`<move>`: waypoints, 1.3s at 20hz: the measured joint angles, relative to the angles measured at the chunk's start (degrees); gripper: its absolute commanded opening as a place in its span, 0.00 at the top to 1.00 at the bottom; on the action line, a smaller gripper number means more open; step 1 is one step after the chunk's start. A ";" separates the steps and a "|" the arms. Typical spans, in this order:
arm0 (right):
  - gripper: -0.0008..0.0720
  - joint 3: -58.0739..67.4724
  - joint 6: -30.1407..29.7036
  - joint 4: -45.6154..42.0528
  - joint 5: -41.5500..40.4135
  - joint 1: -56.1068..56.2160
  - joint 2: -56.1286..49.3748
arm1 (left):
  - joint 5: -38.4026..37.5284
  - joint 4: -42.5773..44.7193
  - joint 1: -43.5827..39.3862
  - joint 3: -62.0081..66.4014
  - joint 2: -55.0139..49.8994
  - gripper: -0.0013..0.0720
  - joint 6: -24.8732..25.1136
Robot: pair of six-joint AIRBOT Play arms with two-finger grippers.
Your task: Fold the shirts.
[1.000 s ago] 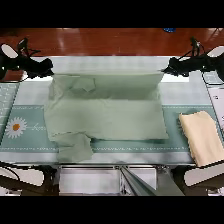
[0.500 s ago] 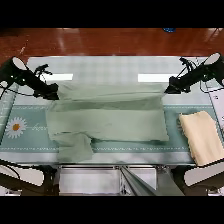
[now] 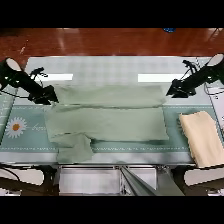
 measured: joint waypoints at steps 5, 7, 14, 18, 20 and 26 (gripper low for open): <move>0.43 -20.48 -2.78 5.29 -10.23 -6.32 18.95 | 3.17 -1.55 9.29 -17.38 13.38 0.29 -0.92; 0.43 -30.16 -5.64 10.05 -13.88 -7.19 25.68 | 3.69 -3.28 12.79 -25.20 17.62 0.29 -0.48; 0.43 -47.95 -11.08 18.93 -19.69 -7.96 35.39 | 2.29 -3.82 16.17 -39.56 24.39 0.29 -1.84; 0.43 -50.03 -11.93 20.70 -21.22 -8.02 36.26 | 3.56 -6.32 14.53 -44.26 25.33 0.29 -1.79; 0.43 -50.40 -12.02 20.98 -21.51 -8.02 36.39 | 5.86 -8.50 12.94 -46.05 25.83 0.29 -1.46; 0.43 -50.73 -12.17 21.90 -21.75 -8.02 36.52 | 10.32 -12.13 5.03 -47.76 26.64 0.29 -0.61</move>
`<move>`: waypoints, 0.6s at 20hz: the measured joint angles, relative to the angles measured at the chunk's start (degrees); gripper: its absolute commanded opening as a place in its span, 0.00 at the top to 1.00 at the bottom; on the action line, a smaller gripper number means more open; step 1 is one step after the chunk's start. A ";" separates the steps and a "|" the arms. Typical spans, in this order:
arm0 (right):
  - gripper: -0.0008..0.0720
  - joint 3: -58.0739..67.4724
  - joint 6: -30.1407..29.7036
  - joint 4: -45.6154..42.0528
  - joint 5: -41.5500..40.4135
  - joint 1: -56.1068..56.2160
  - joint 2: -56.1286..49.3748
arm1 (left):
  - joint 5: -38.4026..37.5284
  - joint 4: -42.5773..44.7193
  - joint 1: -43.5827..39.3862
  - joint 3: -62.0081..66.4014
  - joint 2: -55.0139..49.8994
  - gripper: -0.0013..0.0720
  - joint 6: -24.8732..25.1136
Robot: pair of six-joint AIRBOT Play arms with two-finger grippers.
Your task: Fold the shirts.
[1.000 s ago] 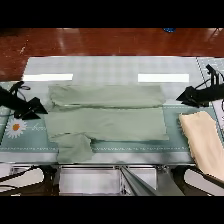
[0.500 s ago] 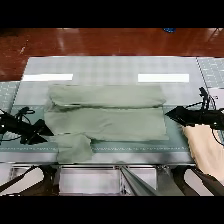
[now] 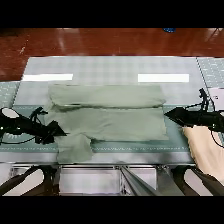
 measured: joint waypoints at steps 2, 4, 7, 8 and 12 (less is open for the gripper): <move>0.43 0.00 -0.02 0.48 -0.02 -0.44 0.00 | 0.22 -0.13 -2.54 -0.17 0.94 0.29 0.57; 0.43 0.00 -0.02 0.76 0.02 -1.66 0.00 | 0.09 -0.04 -3.78 -0.46 3.02 0.29 0.76; 0.43 0.00 -0.17 0.92 0.81 -4.70 0.00 | -0.17 0.11 -4.66 -1.86 7.85 0.30 0.96; 0.43 0.00 -0.26 0.92 1.33 -5.64 0.02 | 0.20 0.17 -4.79 -2.43 9.31 0.37 0.98; 0.43 0.00 -0.39 -0.28 3.89 -7.87 0.02 | 1.95 0.20 -5.07 -5.05 12.28 0.96 1.20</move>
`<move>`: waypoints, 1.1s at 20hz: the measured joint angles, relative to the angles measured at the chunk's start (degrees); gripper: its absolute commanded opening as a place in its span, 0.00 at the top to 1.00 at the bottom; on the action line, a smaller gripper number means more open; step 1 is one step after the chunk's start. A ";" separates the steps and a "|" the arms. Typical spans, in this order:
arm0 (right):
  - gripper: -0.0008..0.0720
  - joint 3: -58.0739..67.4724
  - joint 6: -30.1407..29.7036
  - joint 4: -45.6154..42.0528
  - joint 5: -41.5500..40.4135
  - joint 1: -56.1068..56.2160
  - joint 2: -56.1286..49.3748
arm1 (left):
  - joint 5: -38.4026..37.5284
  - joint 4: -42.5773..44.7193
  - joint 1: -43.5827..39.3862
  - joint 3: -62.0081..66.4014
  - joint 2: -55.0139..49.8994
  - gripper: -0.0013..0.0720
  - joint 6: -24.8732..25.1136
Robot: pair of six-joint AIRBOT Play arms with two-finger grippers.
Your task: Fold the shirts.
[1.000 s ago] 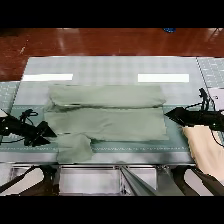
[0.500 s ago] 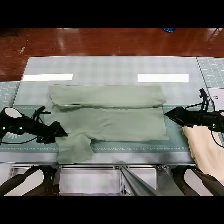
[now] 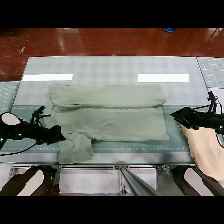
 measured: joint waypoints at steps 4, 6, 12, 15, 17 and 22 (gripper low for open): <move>0.43 -0.04 3.50 -7.23 4.22 -0.66 0.50 | 0.57 -0.04 -0.07 -1.07 1.57 0.96 -0.31; 0.43 -0.59 6.29 -12.17 6.95 -0.72 1.31 | 0.70 -0.04 -0.07 -1.27 2.62 0.96 -0.72; 0.43 -6.01 11.02 -17.84 10.86 -0.76 3.15 | 0.09 -0.07 -0.07 -1.44 4.26 0.96 -1.14; 0.43 -7.63 10.82 -15.32 9.29 -0.76 3.10 | -0.13 -0.07 -0.07 -1.49 4.46 0.96 -1.14; 0.43 -8.13 10.10 -13.51 8.04 -0.76 2.25 | -0.15 -0.07 -0.07 -1.49 4.50 0.96 -1.14; 0.43 -8.55 7.04 -7.87 5.11 -0.76 -3.69 | -0.20 -0.09 -0.07 -1.49 4.50 0.96 -1.14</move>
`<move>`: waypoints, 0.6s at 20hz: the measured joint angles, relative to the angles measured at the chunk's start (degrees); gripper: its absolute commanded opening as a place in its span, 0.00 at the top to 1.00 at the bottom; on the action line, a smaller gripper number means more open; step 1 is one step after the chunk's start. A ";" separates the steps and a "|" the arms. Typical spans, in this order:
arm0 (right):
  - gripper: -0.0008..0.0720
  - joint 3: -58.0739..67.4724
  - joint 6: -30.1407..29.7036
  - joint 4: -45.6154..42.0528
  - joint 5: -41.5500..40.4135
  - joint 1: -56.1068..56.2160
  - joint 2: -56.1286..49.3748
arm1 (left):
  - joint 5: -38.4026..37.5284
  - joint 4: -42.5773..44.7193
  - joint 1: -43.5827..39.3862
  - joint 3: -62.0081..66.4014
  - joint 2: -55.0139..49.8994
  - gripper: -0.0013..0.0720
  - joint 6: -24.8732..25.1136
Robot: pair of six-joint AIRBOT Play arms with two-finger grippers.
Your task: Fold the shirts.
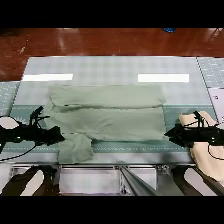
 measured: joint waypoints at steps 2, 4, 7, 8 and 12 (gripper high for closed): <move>0.43 -0.04 -2.16 4.09 -1.14 0.09 -3.04 | 0.07 -0.02 0.00 0.00 0.00 0.96 0.00; 0.57 0.02 -4.35 8.02 -2.43 1.20 -6.01 | 0.74 -0.61 0.00 0.00 0.00 0.96 0.00; 0.95 1.44 -7.34 10.21 -5.11 5.33 -9.09 | 1.97 -1.92 0.02 0.37 -0.02 0.96 0.07; 0.95 2.60 -8.39 10.95 -5.57 6.51 -9.68 | 1.95 -2.10 0.20 0.90 -0.04 0.96 0.33; 0.95 10.45 -9.66 11.43 -2.34 8.00 -10.71 | 2.49 -2.58 1.92 6.56 -0.70 0.96 1.53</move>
